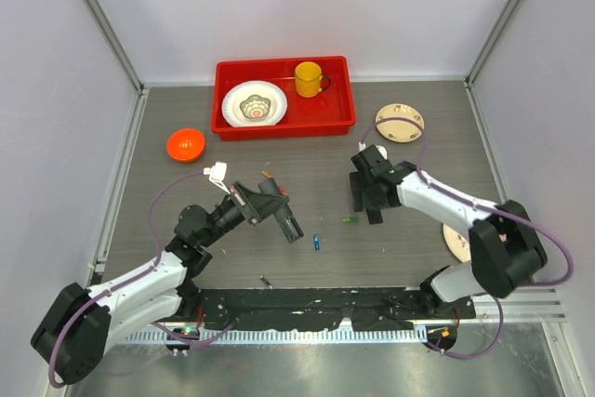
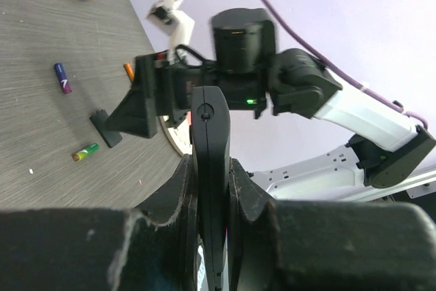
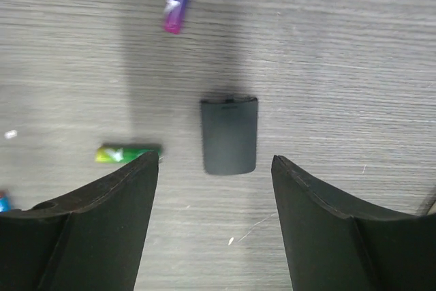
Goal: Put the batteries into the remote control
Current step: Place the battery cover at the center of the board, then adjust the battery at the center of the board.
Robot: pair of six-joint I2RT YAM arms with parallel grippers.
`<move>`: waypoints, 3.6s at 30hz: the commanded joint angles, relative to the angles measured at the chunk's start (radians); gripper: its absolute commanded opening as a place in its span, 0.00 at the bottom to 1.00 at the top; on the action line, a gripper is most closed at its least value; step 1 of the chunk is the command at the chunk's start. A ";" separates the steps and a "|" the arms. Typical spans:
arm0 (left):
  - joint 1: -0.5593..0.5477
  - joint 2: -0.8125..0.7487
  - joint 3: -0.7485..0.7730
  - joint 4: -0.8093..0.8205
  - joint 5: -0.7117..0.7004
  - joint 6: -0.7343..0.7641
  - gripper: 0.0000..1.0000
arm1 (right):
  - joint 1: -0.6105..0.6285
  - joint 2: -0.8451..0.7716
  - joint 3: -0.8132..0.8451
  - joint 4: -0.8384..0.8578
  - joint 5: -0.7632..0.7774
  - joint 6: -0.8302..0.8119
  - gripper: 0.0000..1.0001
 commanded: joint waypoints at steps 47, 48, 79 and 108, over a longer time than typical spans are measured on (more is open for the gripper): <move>0.006 -0.336 -0.142 -0.028 0.023 0.089 0.00 | 0.528 0.100 0.056 0.177 0.043 0.255 0.45; 0.006 -0.342 -0.144 -0.030 0.015 0.089 0.00 | 0.528 0.103 0.059 0.179 0.045 0.253 0.45; 0.006 -0.410 -0.148 -0.105 -0.003 0.086 0.00 | 0.526 0.164 0.127 0.093 0.097 0.094 0.03; 0.006 -0.563 -0.110 -0.191 0.063 0.077 0.00 | 0.408 0.023 -0.152 0.670 -0.300 -1.310 0.01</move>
